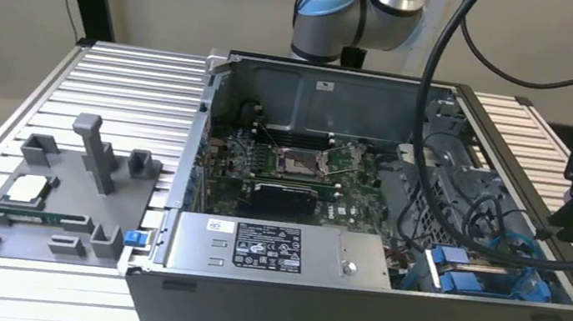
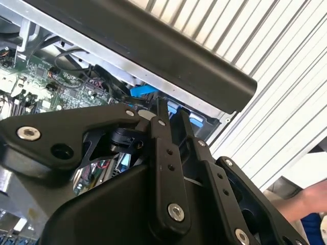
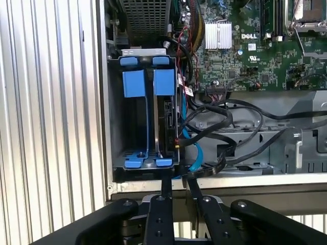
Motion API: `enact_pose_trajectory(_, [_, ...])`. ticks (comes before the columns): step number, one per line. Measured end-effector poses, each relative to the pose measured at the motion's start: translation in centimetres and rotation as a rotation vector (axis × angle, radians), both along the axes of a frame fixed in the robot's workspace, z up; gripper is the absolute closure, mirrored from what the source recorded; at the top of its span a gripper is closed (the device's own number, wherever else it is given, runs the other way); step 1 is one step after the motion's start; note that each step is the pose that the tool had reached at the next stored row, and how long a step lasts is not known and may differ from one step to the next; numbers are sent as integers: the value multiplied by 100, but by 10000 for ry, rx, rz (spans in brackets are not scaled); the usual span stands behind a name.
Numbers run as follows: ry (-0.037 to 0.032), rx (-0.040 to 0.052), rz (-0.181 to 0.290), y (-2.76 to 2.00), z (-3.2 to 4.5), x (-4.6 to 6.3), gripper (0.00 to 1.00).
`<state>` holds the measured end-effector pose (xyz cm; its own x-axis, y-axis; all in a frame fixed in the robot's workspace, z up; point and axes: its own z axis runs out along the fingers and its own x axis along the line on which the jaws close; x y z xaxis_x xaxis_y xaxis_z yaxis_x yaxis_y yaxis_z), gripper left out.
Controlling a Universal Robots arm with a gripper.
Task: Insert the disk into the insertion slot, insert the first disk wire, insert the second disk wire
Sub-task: 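Insert the second disk wire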
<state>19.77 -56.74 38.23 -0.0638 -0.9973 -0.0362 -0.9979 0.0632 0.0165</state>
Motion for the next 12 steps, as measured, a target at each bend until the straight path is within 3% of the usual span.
enact_pose_trajectory(3, [7, 1, 0, 0, 0, 2, 0])
enact_pose_trajectory(6, [167, -12, 0, 0, -1, 12, 0])
enact_pose_trajectory(10, [240, -11, 2, 0, -14, 42, 0])
enact_pose_trajectory(12, [336, -12, 2, 0, -30, 64, 0])
